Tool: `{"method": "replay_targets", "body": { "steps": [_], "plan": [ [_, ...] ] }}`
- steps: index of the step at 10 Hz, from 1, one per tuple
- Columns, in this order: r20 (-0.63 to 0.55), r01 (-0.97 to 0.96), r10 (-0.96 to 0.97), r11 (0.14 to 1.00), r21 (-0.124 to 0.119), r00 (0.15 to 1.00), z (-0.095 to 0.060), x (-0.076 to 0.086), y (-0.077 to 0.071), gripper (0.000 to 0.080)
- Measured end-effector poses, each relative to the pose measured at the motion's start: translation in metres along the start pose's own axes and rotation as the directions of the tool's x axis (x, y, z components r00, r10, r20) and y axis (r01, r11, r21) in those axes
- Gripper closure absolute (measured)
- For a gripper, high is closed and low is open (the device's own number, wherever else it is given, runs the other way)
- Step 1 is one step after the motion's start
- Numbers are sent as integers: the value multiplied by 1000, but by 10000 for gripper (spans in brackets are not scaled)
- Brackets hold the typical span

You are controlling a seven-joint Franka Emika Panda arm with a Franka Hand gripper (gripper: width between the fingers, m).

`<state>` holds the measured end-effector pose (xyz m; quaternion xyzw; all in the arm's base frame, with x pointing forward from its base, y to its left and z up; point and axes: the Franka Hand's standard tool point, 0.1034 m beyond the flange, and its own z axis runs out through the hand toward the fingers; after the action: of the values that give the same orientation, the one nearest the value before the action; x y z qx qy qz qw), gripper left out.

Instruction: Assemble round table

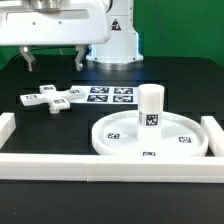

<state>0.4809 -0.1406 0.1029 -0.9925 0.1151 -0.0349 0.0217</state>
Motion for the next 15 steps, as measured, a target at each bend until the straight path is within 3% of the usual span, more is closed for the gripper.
{"method": "replay_targets", "body": {
  "steps": [2,6,8,10,15],
  "plan": [
    [14,-62,62,998,-15,998,8,-14,25,150],
    [16,-72,73,997,-15,997,9,-15,23,150],
    [23,-135,135,991,-28,991,19,-34,30,150],
    [50,-162,164,986,-32,985,29,-46,27,150],
    [48,-136,138,990,-40,989,37,-48,20,150]
  ]
}}
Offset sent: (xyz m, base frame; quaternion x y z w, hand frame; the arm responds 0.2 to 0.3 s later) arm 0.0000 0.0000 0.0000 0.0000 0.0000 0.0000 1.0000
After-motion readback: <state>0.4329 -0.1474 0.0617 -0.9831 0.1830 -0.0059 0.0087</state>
